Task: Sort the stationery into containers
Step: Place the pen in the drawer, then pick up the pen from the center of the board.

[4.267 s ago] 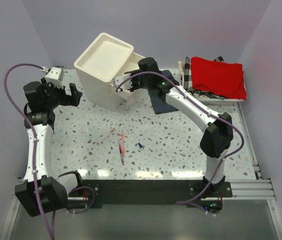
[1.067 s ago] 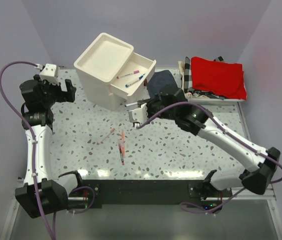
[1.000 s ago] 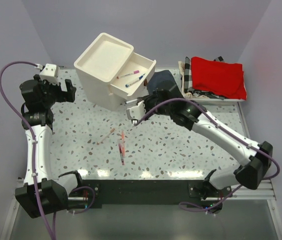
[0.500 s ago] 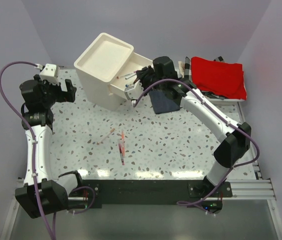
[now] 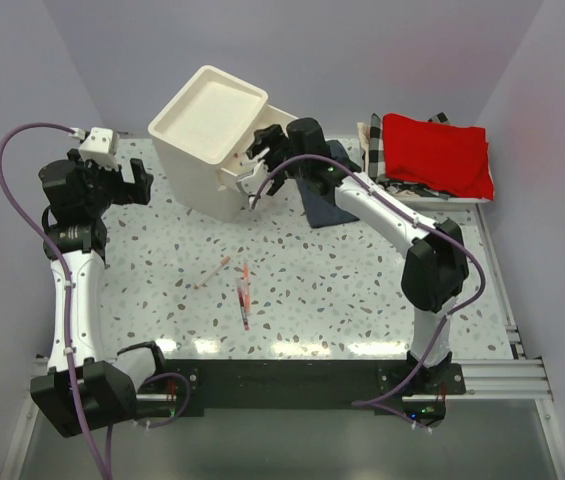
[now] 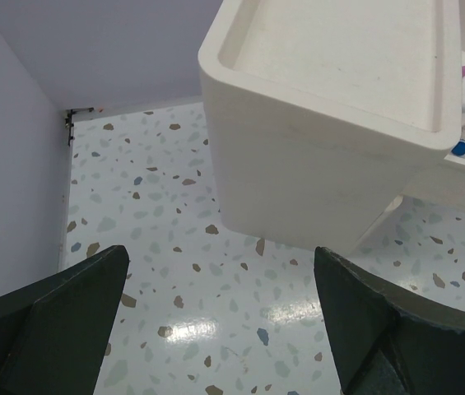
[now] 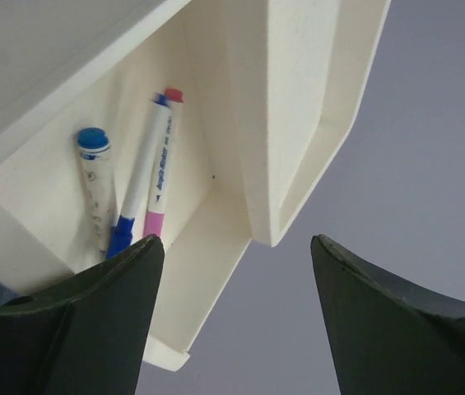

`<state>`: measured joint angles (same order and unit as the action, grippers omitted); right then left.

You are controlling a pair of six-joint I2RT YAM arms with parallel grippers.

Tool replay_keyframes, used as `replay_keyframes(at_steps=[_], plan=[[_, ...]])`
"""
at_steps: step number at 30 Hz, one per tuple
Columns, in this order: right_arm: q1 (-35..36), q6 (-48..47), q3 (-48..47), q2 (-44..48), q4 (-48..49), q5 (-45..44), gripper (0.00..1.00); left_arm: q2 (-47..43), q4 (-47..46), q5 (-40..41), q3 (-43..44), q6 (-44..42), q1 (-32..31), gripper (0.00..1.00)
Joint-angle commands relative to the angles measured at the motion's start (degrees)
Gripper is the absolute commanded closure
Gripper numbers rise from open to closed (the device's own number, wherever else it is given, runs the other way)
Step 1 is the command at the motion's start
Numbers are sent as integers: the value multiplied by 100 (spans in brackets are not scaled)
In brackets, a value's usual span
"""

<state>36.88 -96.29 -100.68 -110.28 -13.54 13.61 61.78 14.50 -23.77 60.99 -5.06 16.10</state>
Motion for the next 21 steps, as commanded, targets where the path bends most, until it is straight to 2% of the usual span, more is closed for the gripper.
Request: replay_keyframes(at_steps=[1,5,7,8,9,11,12,14,15,17,18,20,21], plan=[[-41,497,67,428,1257,-68,22,-122,-167,30,97,93,16,0],[-76,1006,145,770,1598,-235,21,-105,-202,-5,44,128,16,0],[-85,1576,268,1094,1696,-262,21,-78,-246,-31,18,146,25,0],[-67,2405,417,1383,1645,-175,21,-70,-281,-23,1,154,25,0],[-67,3153,444,1682,1374,-78,20,-52,-281,-14,0,146,16,0],[-67,3851,322,1939,480,472,19,-34,-290,-14,9,137,25,0],[-67,4159,252,2097,-421,781,19,-34,-290,-14,1,119,25,0],[-32,4872,137,2151,-1305,1300,20,-34,-255,-22,9,84,25,0],[90,5144,119,2168,-2057,1694,24,-26,-237,-5,9,67,16,0],[275,5636,347,2186,-2389,1716,26,-26,-211,21,9,49,25,0],[389,6518,670,2212,-2294,1707,28,-26,-202,30,9,32,25,0],[547,7550,1084,2353,-1988,1340,29,-43,-185,56,9,31,25,0],[783,8416,1504,2405,-1699,737,31,-61,-176,65,1,49,34,0]])
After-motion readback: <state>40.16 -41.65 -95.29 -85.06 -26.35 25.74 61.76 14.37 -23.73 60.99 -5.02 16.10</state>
